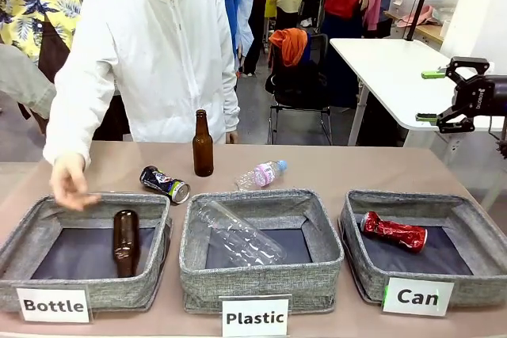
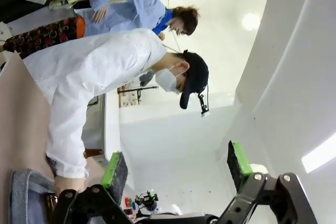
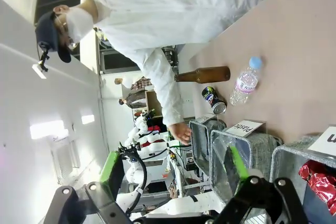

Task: Sort the can waste into the basket.
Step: Pick up the can waste from the table and place it in the right Fabric basket.

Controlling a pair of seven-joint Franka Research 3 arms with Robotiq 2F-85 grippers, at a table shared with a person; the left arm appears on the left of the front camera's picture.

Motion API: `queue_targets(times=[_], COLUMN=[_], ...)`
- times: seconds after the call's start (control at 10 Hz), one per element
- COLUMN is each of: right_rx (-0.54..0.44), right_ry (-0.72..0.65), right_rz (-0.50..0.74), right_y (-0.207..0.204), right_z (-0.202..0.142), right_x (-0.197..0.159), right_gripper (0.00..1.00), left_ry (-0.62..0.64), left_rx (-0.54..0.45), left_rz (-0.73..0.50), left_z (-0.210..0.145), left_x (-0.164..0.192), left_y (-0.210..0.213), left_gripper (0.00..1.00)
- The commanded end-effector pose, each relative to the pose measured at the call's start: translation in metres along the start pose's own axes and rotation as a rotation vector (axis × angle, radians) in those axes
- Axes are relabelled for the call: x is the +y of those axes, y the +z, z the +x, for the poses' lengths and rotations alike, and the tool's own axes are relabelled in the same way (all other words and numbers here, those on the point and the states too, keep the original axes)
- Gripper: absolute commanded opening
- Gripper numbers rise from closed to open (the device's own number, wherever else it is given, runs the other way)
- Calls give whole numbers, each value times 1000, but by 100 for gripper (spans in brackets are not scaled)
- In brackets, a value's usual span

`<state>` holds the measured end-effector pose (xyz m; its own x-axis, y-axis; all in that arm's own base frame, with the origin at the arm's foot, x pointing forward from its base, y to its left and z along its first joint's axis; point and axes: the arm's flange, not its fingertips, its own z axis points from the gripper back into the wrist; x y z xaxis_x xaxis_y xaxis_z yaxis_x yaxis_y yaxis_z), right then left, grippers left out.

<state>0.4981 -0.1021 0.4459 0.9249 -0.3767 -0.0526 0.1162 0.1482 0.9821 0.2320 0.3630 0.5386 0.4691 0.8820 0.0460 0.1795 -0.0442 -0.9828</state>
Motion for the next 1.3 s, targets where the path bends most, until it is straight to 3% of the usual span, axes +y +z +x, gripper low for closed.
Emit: queue_targets(times=[0.0, 0.3, 0.4, 0.6, 0.8, 1.0, 1.2], right_rx=[10, 10, 10, 10, 10, 10, 10], right_ry=[0, 0, 0, 0, 0, 0, 0], right_rz=[0, 0, 0, 0, 0, 0, 0], right_y=[2, 2, 2, 2, 2, 2, 2], right_z=[2, 2, 2, 2, 2, 2, 2], right_x=[3, 3, 3, 3, 3, 3, 3], right_gripper=[100, 100, 100, 100, 100, 100, 100], left_ry=[49, 45, 18, 0, -167, -317, -315], left_rx=[-20, 43, 106, 335, 470, 579, 664], left_rz=[-31, -10, 24, 126, 236, 330, 359], left_z=[7, -7, -23, -74, -119, -155, -185], left_x=[0, 2, 7, 26, 46, 64, 85], left_y=[4, -18, -35, -92, -141, -166, -172], left_gripper=[100, 100, 100, 100, 100, 100, 100])
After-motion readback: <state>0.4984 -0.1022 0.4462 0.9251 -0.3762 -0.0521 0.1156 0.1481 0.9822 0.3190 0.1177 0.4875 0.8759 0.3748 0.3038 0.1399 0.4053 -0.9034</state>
